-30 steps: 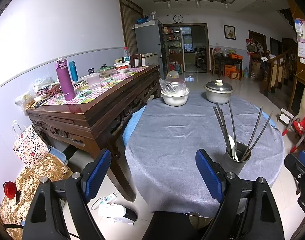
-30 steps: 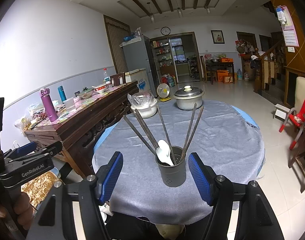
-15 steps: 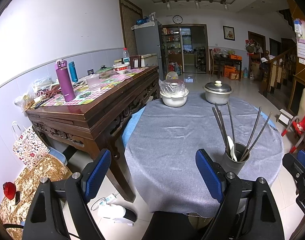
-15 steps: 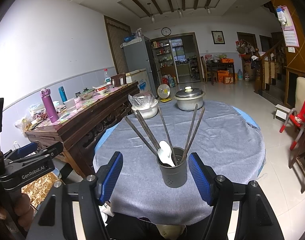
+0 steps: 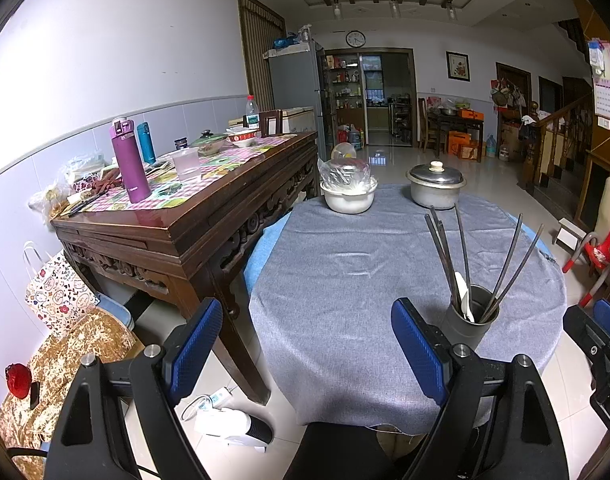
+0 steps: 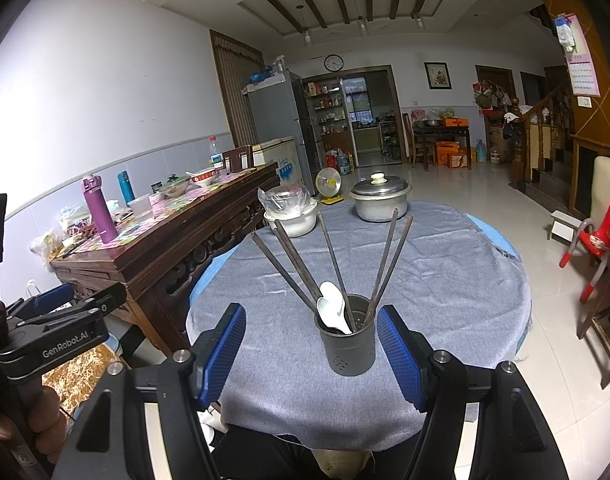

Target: Organize utensils

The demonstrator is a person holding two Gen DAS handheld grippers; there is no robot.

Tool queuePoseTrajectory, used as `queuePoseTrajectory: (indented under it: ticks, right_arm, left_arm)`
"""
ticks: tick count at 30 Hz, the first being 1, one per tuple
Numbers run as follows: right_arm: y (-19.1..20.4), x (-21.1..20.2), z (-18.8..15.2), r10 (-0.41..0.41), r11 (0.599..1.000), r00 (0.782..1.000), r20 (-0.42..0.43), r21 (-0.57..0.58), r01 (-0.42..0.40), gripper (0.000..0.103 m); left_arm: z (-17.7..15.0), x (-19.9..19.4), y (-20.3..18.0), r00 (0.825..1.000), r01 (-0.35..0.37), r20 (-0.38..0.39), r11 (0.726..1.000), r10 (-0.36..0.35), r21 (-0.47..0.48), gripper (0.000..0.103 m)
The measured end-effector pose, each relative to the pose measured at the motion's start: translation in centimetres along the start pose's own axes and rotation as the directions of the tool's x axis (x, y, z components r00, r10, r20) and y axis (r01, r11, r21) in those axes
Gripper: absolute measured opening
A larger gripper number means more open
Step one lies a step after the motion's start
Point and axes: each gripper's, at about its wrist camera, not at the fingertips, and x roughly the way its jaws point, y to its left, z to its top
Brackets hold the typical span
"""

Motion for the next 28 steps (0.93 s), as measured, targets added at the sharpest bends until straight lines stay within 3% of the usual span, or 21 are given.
queuePoseTrajectory:
  ticks: [20, 28]
  right_arm:
    - [0.1, 0.4, 0.6, 0.011, 1.0, 1.0, 0.01, -0.02, -0.011, 0.072]
    - [-1.9, 2.1, 0.1, -0.003, 1.0, 1.0, -0.008, 0.001, 0.003, 0.072]
  left_arm:
    - [0.3, 0.1, -0.1, 1.0, 0.007, 0.0, 1.0, -0.007, 0.0, 0.087]
    - [0.7, 2.3, -1.6, 0.999, 0.033, -0.022, 0.999, -0.032, 0.025, 0.087]
